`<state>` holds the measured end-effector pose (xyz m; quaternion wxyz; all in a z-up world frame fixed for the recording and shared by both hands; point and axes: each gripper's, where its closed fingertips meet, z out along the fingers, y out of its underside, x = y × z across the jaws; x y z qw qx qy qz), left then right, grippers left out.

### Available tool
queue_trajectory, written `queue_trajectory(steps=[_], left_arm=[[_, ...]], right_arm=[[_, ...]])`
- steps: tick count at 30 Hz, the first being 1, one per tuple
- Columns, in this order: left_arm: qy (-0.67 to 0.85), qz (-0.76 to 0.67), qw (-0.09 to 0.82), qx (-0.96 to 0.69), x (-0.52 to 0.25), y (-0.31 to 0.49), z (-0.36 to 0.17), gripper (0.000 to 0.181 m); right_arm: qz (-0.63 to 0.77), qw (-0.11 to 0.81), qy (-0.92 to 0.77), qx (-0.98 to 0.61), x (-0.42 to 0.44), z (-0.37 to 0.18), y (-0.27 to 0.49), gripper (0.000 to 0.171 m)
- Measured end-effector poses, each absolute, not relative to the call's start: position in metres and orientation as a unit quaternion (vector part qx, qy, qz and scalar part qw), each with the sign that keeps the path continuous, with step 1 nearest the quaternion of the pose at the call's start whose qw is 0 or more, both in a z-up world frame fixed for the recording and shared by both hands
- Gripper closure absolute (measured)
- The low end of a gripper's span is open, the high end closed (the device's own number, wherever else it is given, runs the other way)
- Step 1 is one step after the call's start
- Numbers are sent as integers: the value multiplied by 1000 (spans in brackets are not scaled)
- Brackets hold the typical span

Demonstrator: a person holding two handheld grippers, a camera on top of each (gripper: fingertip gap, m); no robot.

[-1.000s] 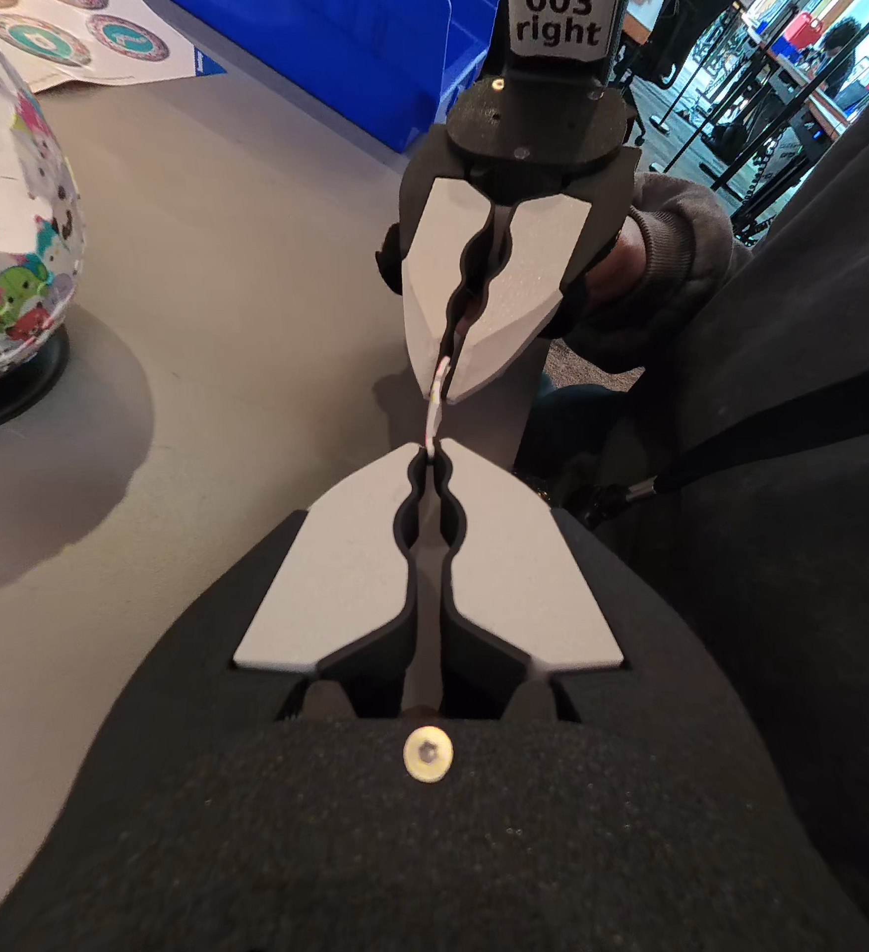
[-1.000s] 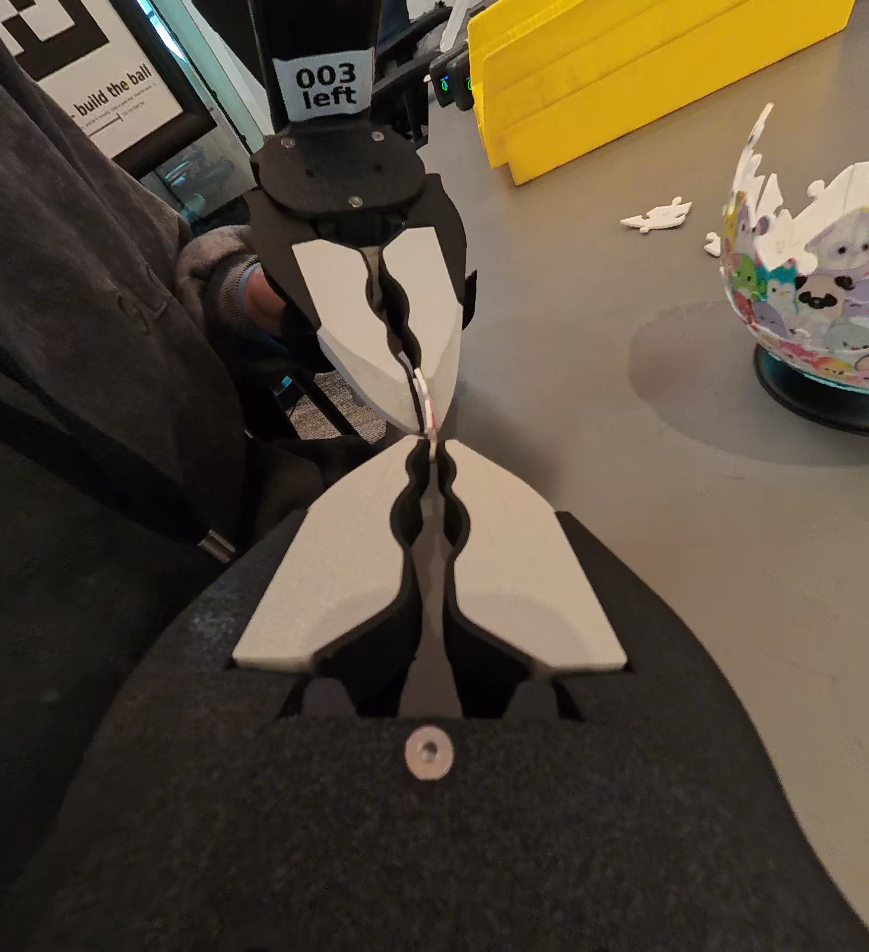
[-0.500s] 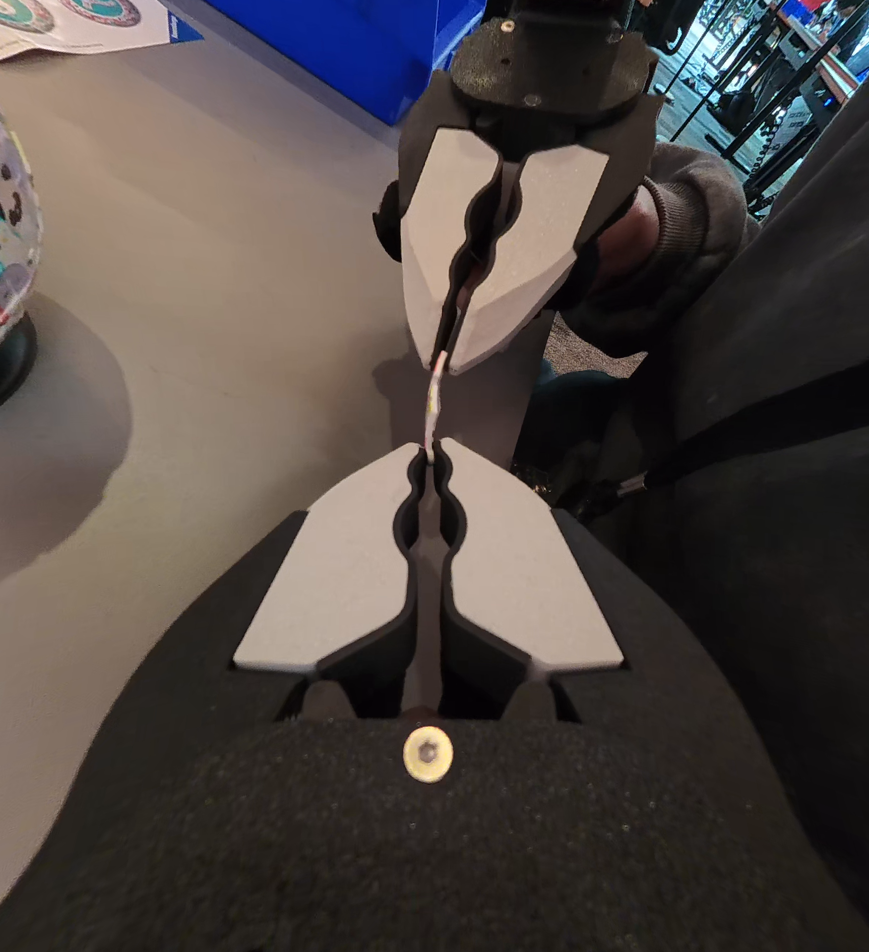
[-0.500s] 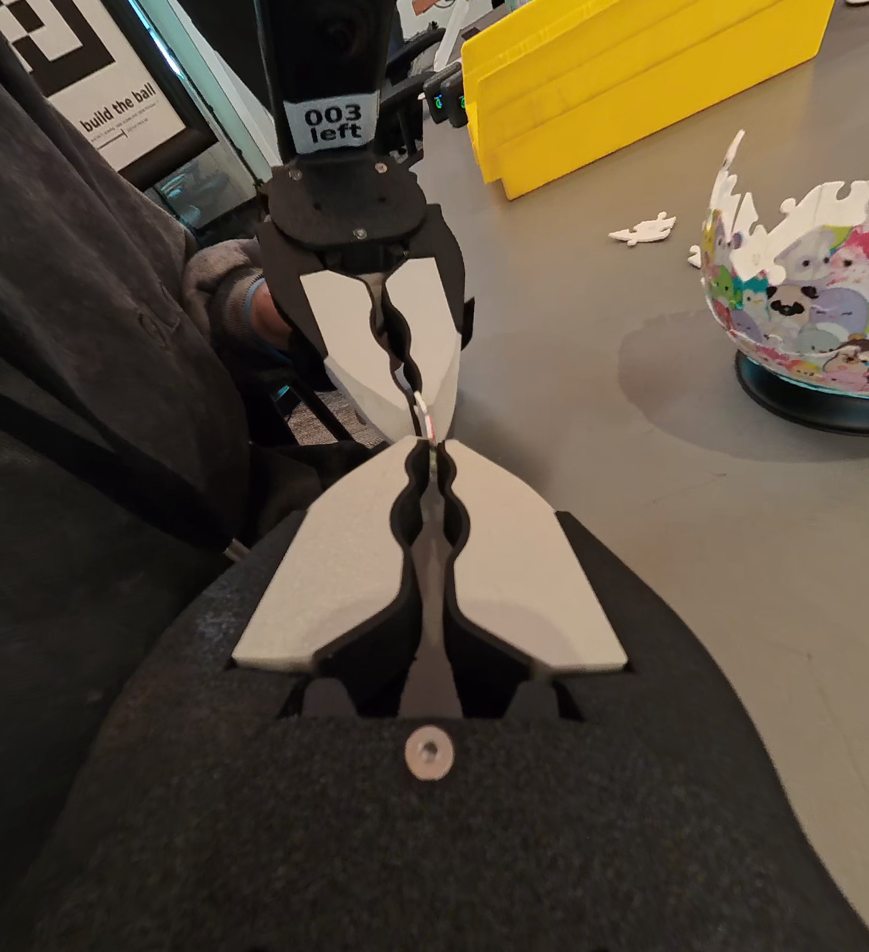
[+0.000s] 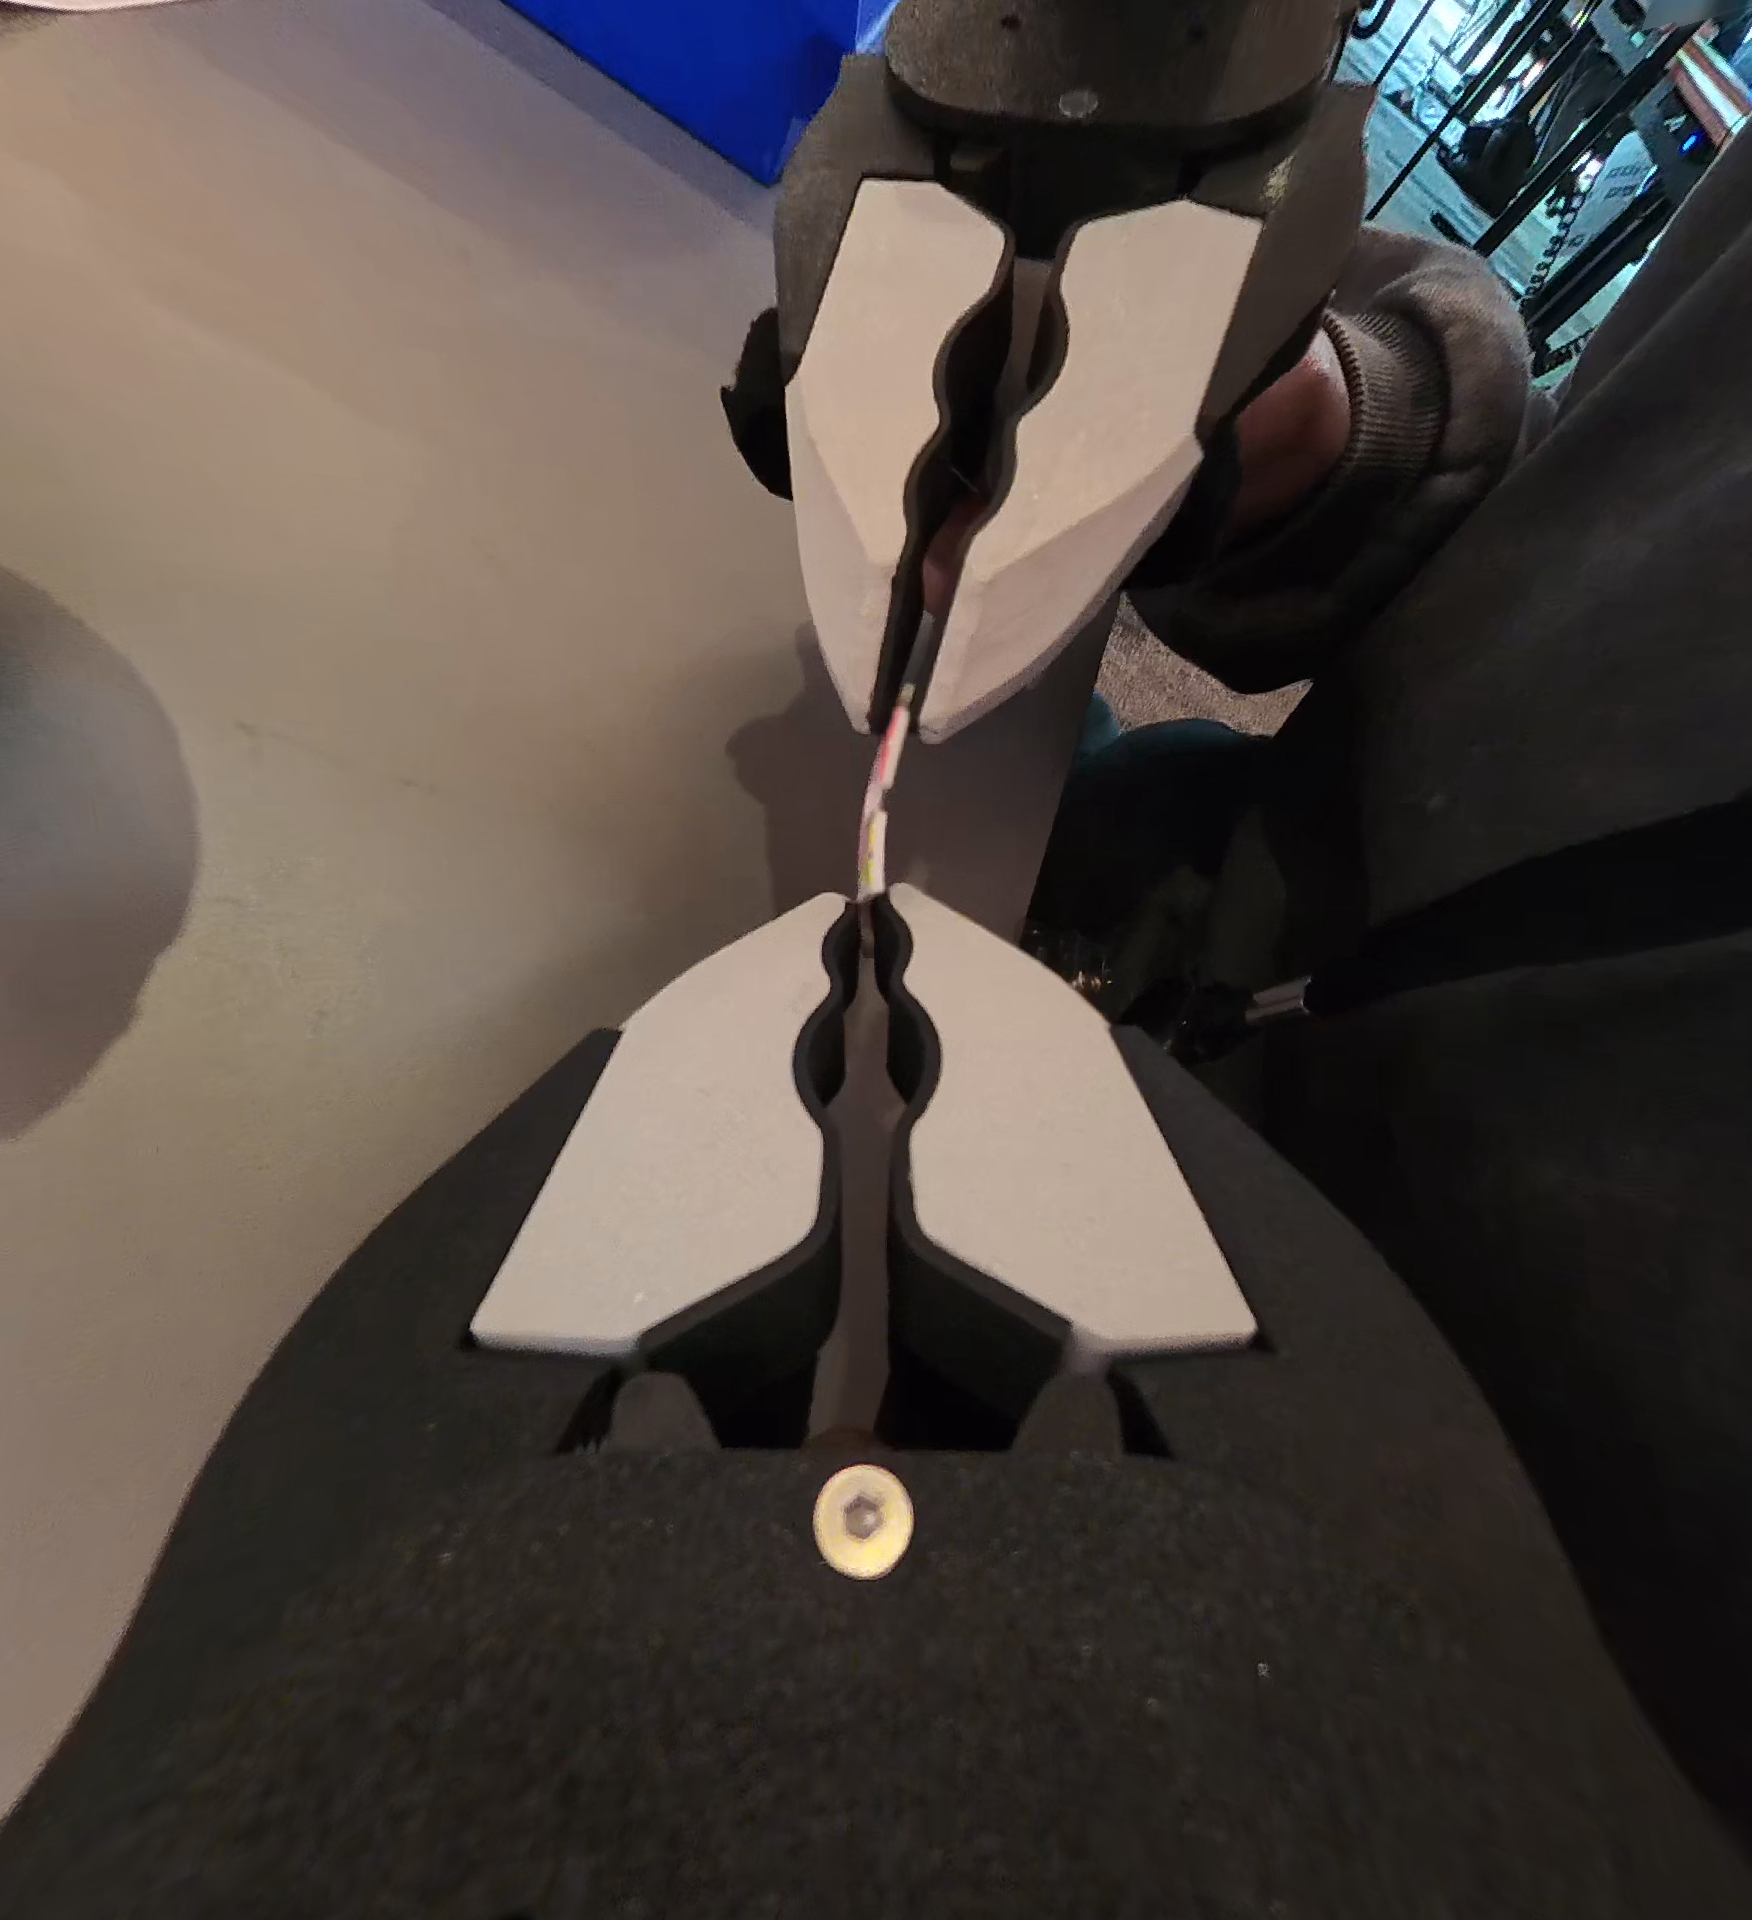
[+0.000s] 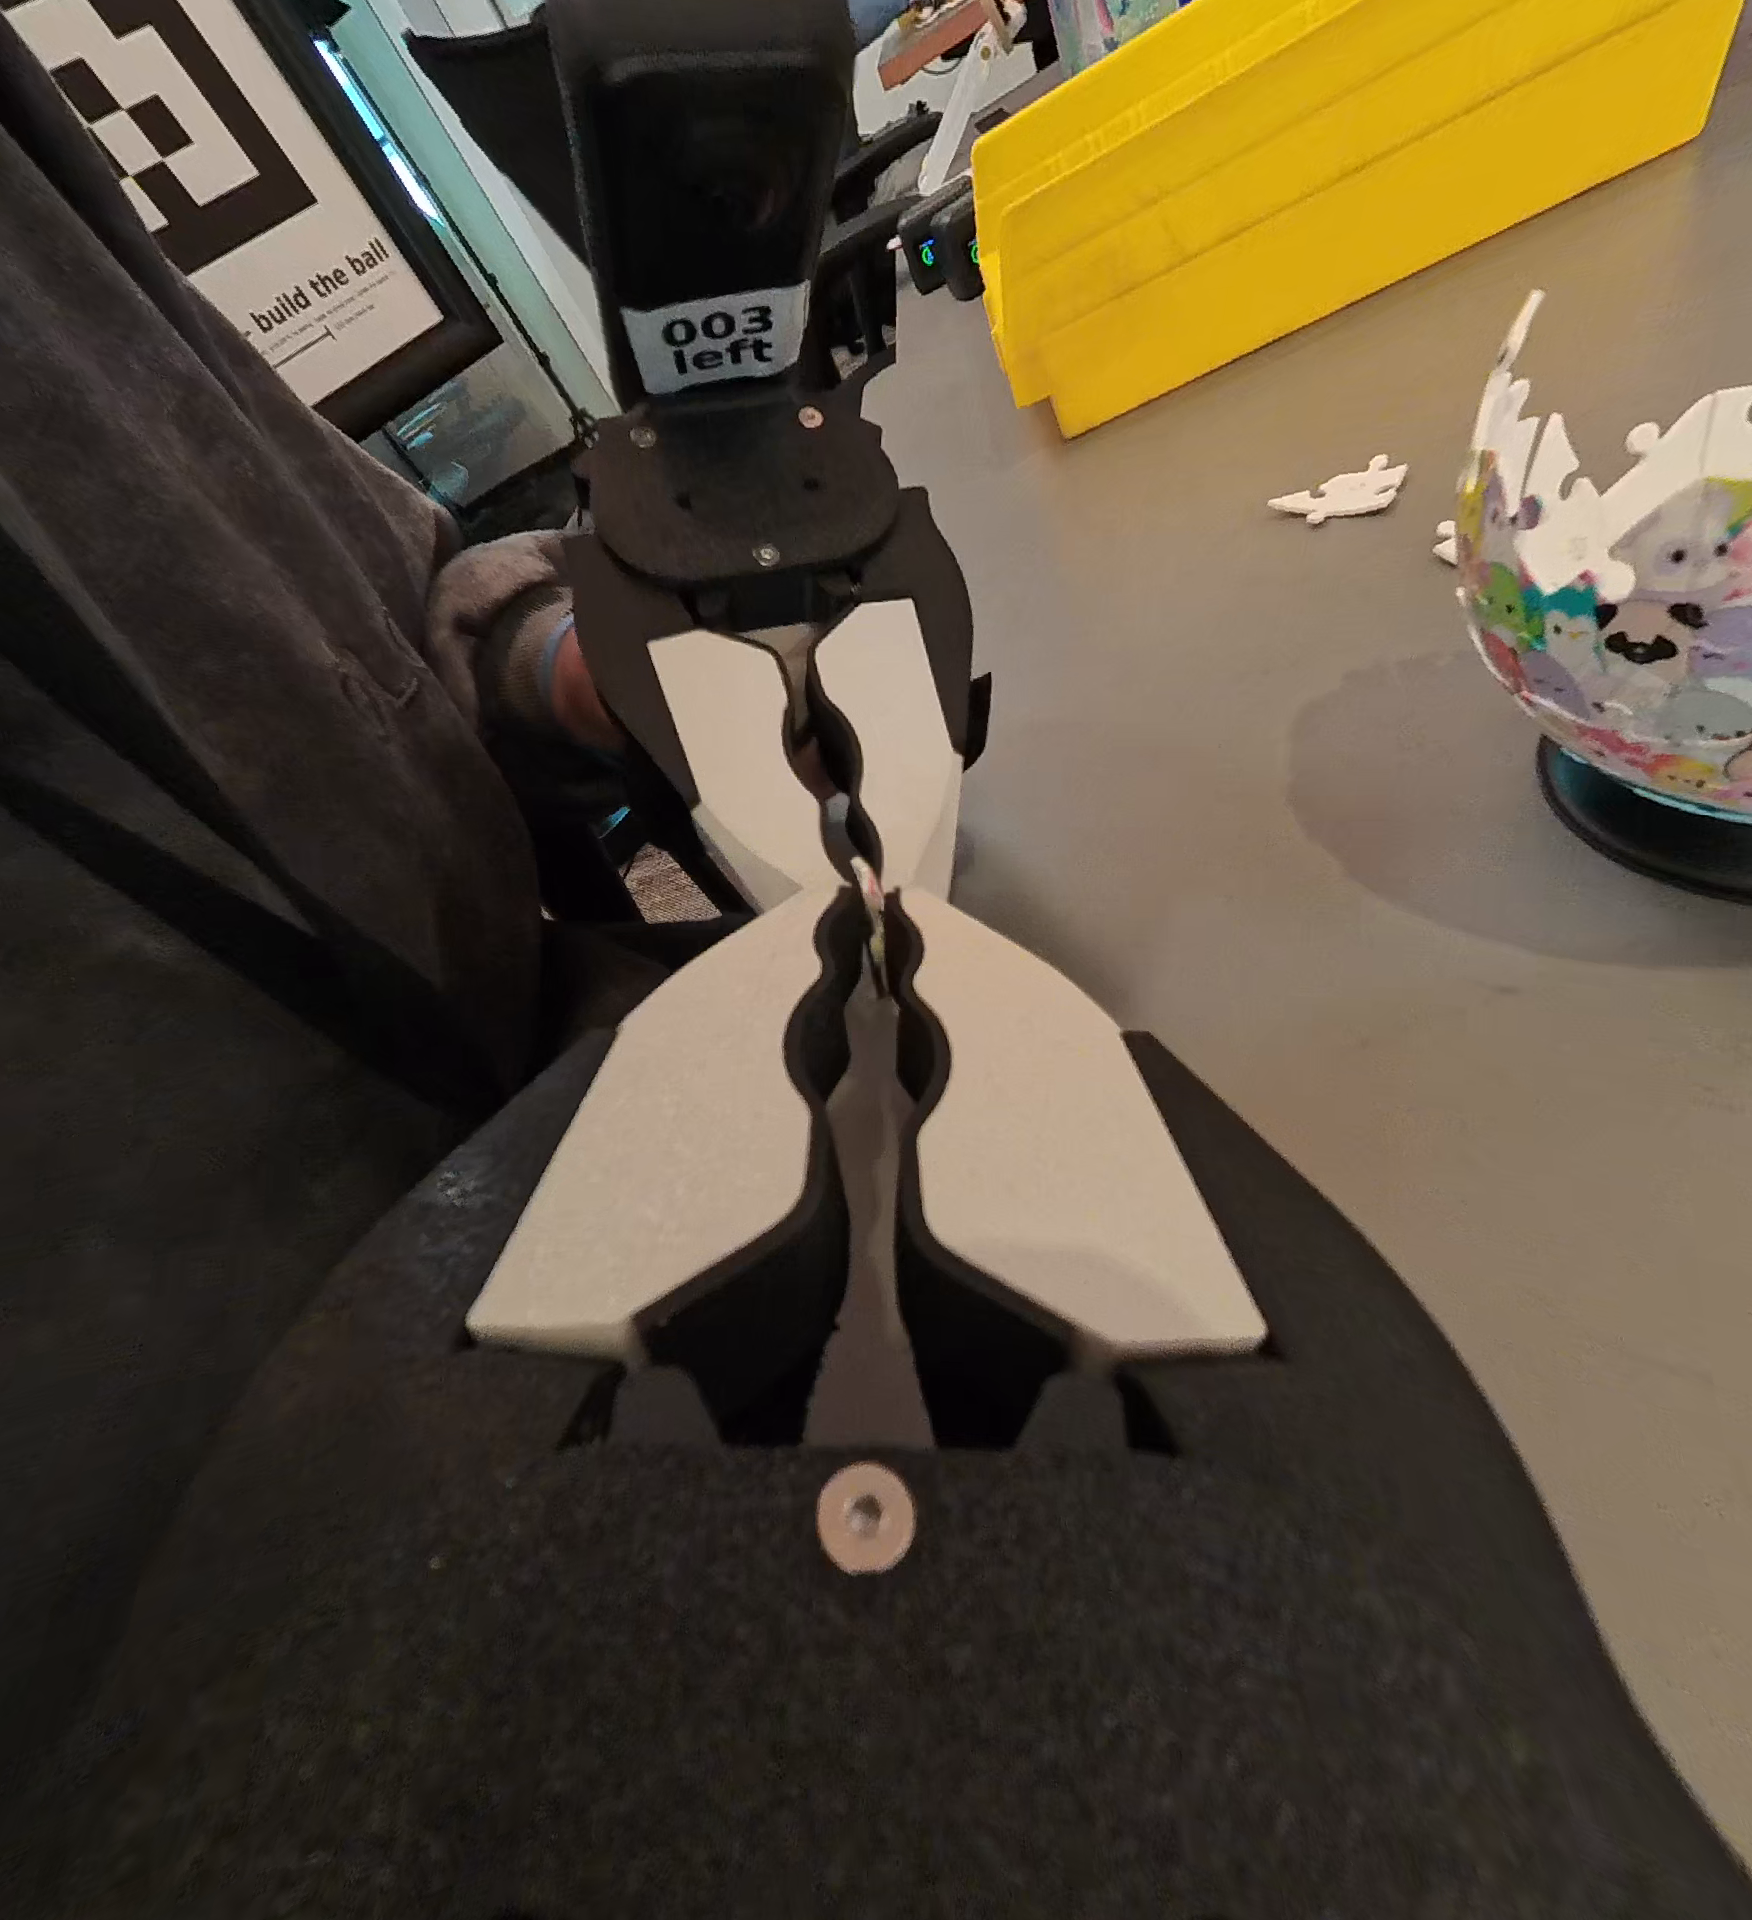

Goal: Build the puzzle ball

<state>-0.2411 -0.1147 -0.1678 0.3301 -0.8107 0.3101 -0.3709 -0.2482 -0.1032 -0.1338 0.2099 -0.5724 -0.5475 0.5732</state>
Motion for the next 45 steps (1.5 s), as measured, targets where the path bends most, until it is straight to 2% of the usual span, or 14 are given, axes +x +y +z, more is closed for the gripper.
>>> queue_trajectory(steps=[45], left_arm=[[315,-374,325,-810,-241,-115,-170,179]], right_arm=[[564,212,-552,-576,-246,-136,-102,168]])
